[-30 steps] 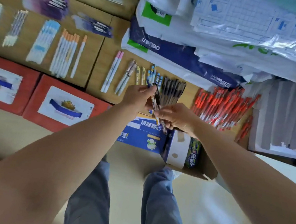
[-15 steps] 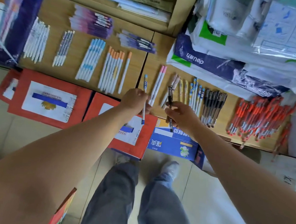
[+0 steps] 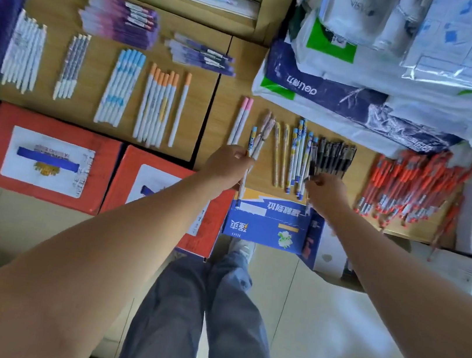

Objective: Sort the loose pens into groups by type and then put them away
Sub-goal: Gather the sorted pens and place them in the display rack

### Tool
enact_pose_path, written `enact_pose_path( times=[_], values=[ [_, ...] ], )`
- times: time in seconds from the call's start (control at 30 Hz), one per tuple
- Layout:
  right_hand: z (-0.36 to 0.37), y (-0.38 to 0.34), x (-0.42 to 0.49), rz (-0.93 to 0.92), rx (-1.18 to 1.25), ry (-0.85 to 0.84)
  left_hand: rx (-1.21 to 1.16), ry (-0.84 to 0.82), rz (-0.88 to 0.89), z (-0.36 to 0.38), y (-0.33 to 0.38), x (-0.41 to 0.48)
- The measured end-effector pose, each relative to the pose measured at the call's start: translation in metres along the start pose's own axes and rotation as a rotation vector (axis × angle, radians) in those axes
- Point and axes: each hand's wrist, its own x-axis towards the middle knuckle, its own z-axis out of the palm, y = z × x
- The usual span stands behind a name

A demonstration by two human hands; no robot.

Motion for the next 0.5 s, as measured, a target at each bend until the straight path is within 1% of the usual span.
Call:
enact_pose_path(
  times=[0.1,0.27,0.37,0.5],
  values=[
    [-0.02,0.022,0.014,0.043,0.009,0.076,-0.064,-0.009,-0.028,0.021,0.007,0.01],
    [-0.031,0.044,0.041,0.043,-0.077,0.181,-0.051,-0.076,-0.023,0.046,0.012,0.027],
    [-0.026,0.052,0.056,0.04,-0.109,0.196,-0.013,-0.062,-0.006,0.054,0.011,0.038],
    [-0.02,0.06,0.071,0.056,-0.083,0.196,0.013,-0.063,-0.012,0.06,0.011,0.045]
  ],
)
